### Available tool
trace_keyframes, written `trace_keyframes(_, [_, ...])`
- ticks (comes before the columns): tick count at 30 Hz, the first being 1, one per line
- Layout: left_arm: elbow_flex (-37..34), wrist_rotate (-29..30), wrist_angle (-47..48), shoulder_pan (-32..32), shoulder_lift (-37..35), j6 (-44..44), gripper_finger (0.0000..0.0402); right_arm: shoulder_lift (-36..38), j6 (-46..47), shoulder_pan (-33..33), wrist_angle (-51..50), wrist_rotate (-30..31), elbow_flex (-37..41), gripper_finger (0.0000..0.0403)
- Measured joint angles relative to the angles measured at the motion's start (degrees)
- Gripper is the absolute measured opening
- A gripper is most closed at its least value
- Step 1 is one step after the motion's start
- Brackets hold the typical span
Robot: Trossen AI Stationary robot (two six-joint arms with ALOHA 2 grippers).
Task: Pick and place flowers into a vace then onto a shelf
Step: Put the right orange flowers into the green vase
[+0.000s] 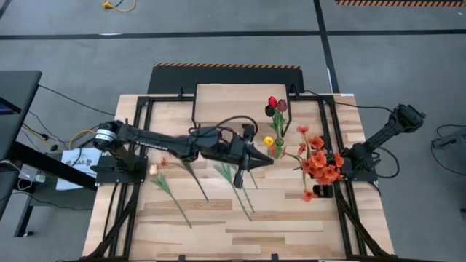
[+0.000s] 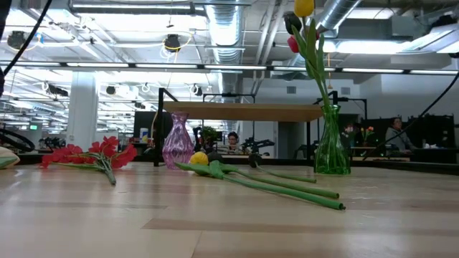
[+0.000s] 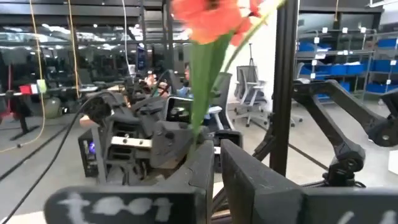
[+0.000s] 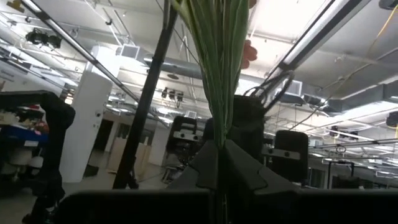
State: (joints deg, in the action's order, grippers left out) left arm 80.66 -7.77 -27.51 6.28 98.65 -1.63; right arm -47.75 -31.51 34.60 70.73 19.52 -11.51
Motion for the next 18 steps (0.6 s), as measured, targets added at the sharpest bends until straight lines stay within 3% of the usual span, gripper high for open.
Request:
trace_keyframes(5, [0.0,-4.0,0.0,-1.3,0.0,0.2,0.004,0.0,0.6,-0.7,-0.1,-0.1,0.0,0.0002])
trace_keyframes(11, [0.0,-1.5,1.0,-1.2,0.8,-1.7,0.0111,-1.7,3.1,-3.4,-0.9,-0.2,-0.8,0.0001])
trace_keyframes(18, [-0.1,-0.7,3.6,-1.1,0.8,-1.7,0.0173,-9.3,5.0,-7.7,-3.7,-0.2,-5.6,0.0001])
